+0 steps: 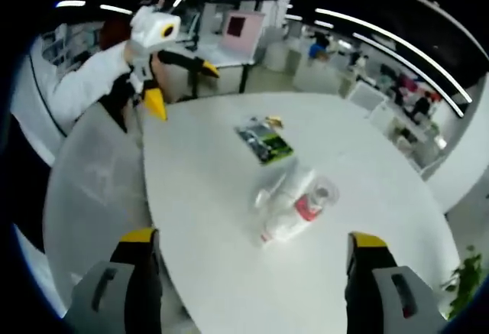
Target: Arrange the skincare products in the storage area until every visible bottle or jar stands upright without overlapping.
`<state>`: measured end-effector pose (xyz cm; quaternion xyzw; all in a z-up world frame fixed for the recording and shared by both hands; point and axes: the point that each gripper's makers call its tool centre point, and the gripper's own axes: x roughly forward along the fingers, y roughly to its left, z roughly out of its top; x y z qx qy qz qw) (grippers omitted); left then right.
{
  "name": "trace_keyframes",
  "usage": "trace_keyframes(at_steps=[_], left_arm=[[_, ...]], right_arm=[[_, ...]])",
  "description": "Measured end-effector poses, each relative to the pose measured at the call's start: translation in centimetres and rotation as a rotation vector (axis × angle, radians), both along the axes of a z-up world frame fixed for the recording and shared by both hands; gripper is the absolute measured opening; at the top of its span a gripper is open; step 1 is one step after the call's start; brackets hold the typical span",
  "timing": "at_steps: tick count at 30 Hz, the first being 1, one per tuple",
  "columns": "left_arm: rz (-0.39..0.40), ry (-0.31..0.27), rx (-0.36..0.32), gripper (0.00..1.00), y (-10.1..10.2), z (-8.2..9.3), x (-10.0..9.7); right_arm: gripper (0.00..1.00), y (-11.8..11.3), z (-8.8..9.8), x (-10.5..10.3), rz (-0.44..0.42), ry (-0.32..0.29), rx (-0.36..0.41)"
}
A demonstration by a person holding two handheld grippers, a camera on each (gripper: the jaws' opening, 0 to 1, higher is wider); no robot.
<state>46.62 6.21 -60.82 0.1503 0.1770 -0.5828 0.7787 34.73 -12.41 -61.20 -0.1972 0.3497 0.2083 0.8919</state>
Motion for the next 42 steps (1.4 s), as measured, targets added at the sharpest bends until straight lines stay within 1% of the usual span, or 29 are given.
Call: trace_keyframes(at_steps=[2, 3, 4, 6, 11, 13, 15, 17, 21, 23, 25, 28, 32, 33, 36, 39, 41, 42], left_arm=[[0.006, -0.006, 0.007, 0.99, -0.2, 0.1, -0.2], [0.015, -0.007, 0.009, 0.99, -0.2, 0.1, -0.2], [0.018, -0.007, 0.010, 0.99, -0.2, 0.1, -0.2], [0.031, -0.005, 0.013, 0.99, -0.2, 0.1, -0.3], [0.041, 0.017, 0.024, 0.99, -0.2, -0.1, -0.7], [0.038, 0.017, 0.033, 0.99, -0.2, -0.3, -0.7], [0.041, 0.017, 0.039, 0.99, -0.1, -0.5, -0.8], [0.028, 0.017, 0.029, 0.99, -0.3, -0.4, -1.0], [0.017, 0.007, 0.017, 0.99, -0.9, -0.3, -0.7], [0.000, 0.001, 0.014, 0.99, -1.4, -0.4, -0.5], [-0.023, 0.002, 0.017, 0.99, -1.8, -0.5, -0.5], [-0.021, 0.009, 0.016, 0.99, -2.3, -0.6, 0.0], [-0.053, 0.017, 0.013, 0.99, -3.2, -0.9, -0.4], [-0.057, 0.020, 0.010, 0.99, -3.3, -1.0, -0.5], [-0.062, 0.038, 0.002, 0.99, -3.6, -1.3, -0.5], [-0.056, 0.042, 0.012, 0.99, -3.6, -1.8, -0.2], [-0.054, 0.040, 0.010, 0.99, -3.6, -2.0, -0.1], [-0.049, 0.048, 0.002, 0.99, -3.6, -2.0, -0.1]], right_arm=[[1.00, -0.3, 0.1, 0.0, 0.009, 0.006, 0.023], [1.00, -1.1, 0.1, 0.2, 0.012, 0.002, 0.026], [1.00, -1.3, 0.1, 0.3, 0.016, -0.001, 0.025], [1.00, -1.2, -0.3, 0.0, 0.035, 0.012, 0.025], [1.00, -0.8, -0.2, -0.6, 0.046, 0.017, 0.031], [1.00, -0.8, -0.1, -0.5, 0.055, 0.016, 0.032], [1.00, -1.0, 0.0, -0.1, 0.043, 0.003, 0.031], [1.00, -1.1, 0.1, 0.2, 0.041, 0.003, 0.029], [1.00, -1.1, 0.4, 1.0, 0.043, -0.006, 0.024], [1.00, -1.2, 0.5, 1.4, 0.039, -0.011, 0.016], [1.00, -1.3, 0.8, 2.0, 0.027, -0.015, 0.027], [1.00, -0.9, 1.3, 2.5, 0.046, -0.009, 0.043], [1.00, -1.3, 2.0, 3.7, 0.052, -0.020, 0.025], [1.00, -1.5, 2.0, 4.0, 0.050, -0.009, 0.024], [0.99, -1.7, 2.1, 5.0, 0.049, 0.000, 0.028], [0.99, -1.9, 2.2, 5.7, 0.061, 0.010, 0.027], [0.99, -2.1, 2.4, 6.2, 0.063, 0.015, 0.039], [0.99, -2.3, 2.6, 6.6, 0.062, 0.016, 0.046]])
